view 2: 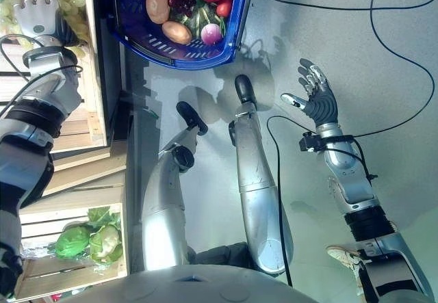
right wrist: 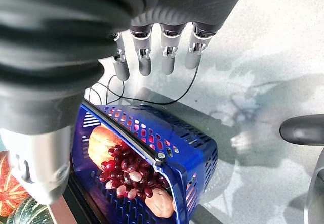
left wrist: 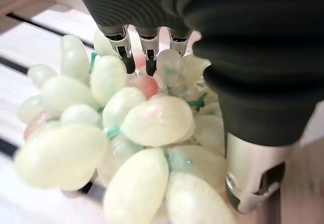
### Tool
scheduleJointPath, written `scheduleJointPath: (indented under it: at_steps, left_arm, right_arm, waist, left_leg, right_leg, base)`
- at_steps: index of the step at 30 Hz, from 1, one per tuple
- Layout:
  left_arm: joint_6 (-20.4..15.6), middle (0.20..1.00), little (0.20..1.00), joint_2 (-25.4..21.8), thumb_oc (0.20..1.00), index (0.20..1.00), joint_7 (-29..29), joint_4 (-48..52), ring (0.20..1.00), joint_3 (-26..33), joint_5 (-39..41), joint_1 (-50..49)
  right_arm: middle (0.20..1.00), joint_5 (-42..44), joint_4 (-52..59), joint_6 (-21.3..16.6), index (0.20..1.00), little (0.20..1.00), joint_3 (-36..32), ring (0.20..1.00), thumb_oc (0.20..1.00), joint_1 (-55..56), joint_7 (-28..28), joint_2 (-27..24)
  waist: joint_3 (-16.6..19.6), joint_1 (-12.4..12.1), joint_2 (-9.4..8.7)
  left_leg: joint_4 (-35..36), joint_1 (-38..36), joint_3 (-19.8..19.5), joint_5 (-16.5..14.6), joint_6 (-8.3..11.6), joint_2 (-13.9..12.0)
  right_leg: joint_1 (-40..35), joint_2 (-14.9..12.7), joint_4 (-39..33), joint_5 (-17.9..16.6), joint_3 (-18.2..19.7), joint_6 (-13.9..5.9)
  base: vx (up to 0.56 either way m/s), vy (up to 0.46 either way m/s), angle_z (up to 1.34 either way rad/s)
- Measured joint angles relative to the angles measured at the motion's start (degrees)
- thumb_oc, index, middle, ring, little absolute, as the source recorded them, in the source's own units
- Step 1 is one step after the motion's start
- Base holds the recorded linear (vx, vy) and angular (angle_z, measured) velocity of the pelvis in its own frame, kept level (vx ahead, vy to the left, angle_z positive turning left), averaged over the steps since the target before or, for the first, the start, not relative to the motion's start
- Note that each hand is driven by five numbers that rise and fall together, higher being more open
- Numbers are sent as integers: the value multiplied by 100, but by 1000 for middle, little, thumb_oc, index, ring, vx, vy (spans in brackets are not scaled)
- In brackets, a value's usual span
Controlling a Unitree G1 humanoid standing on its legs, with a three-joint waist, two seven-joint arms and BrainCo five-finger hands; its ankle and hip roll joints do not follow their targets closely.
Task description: Pick up fruits and vegetables into the basket
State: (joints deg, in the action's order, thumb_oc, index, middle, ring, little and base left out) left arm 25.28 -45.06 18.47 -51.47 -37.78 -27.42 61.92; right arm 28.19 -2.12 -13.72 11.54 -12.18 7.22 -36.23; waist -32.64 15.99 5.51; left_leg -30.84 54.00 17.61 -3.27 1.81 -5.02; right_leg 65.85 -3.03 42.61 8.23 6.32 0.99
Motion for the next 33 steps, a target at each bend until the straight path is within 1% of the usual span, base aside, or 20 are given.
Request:
scheduleJointPath:
  at_steps: [5,13,14,15,16,17,19,21,27,30,33]
  left_arm:
    - [220,1000,1000,77,1000,1000,-372,-162,1000,7,337,-59]
    - [226,1000,1000,91,1000,1000,-441,-215,1000,163,378,-126]
    - [227,940,940,92,940,940,-438,-219,940,163,378,-129]
    - [227,840,840,93,840,840,-438,-219,840,163,378,-129]
    - [227,576,576,99,576,576,-436,-218,576,163,376,-128]
    - [228,200,200,118,200,200,-424,-217,200,163,373,-126]
    - [251,200,200,140,200,200,-397,-210,200,160,346,-110]
    - [356,200,200,145,200,200,-423,-234,200,149,309,-153]
    - [378,200,200,152,200,200,-400,-239,200,147,251,-393]
    - [452,200,200,157,200,200,-391,-271,200,147,268,-428]
    - [451,200,200,167,200,200,-186,-278,200,159,394,-500]
  right_arm:
    - [1000,0,1,110,1000,1000,-3,1000,1000,-137,-1,-8]
    - [1000,0,12,262,1000,1000,-2,1000,1000,-298,10,-38]
    - [1000,1,13,277,1000,1000,-2,1000,1000,-330,20,-58]
    - [1000,1,14,281,1000,1000,-2,1000,1000,-342,28,-72]
    - [1000,1,14,283,1000,1000,-4,1000,1000,-352,39,-86]
    - [1000,2,14,283,1000,1000,-6,1000,1000,-360,55,-87]
    - [1000,3,14,282,1000,1000,-2,1000,1000,-370,69,-85]
    - [1000,26,13,278,1000,1000,-5,1000,1000,-370,99,-93]
    - [1000,120,11,241,1000,1000,-5,1000,1000,-370,102,-90]
    - [1000,119,11,216,1000,1000,-3,1000,1000,-370,103,-86]
    - [1000,118,11,197,1000,1000,-2,1000,1000,-372,108,-83]
  waist:
    - [0,-12,0]
    - [0,-23,1]
    - [0,-23,1]
    - [1,-22,1]
    - [1,-22,1]
    - [1,-24,1]
    - [1,-23,1]
    - [1,-21,1]
    - [1,-60,1]
    - [1,-86,1]
    - [1,-87,1]
  left_leg:
    - [0,-8,2,-3,4,-3]
    - [-3,-33,-27,-21,32,-9]
    - [-4,-36,-30,-23,36,-9]
    - [-4,-36,-30,-24,37,-9]
    - [-4,-36,-31,-25,39,-9]
    - [-4,-36,-33,-26,40,-10]
    - [-3,-36,-32,-26,41,-10]
    - [-1,-32,-25,-29,46,-12]
    - [13,-19,-36,-37,58,-12]
    - [11,-9,-43,-37,58,-7]
    - [11,-7,-48,-38,57,-6]
  right_leg:
    - [2,15,0,0,22,0]
    - [2,62,0,-5,77,2]
    - [2,65,-1,-6,81,3]
    - [2,67,-1,-7,83,4]
    - [2,68,-2,-7,83,4]
    - [2,69,-2,-7,83,4]
    - [3,69,-3,-7,83,4]
    - [13,71,-7,-7,86,5]
    - [28,72,-7,-17,82,20]
    - [31,65,-9,-17,78,20]
    - [29,63,-11,-17,75,20]
  base:
    - [-3,4,-1]
    - [-5,7,-3]
    - [0,0,0]
    - [0,0,0]
    - [0,0,0]
    - [0,0,0]
    - [0,0,0]
    - [0,0,0]
    - [0,0,0]
    - [0,0,0]
    - [0,0,0]
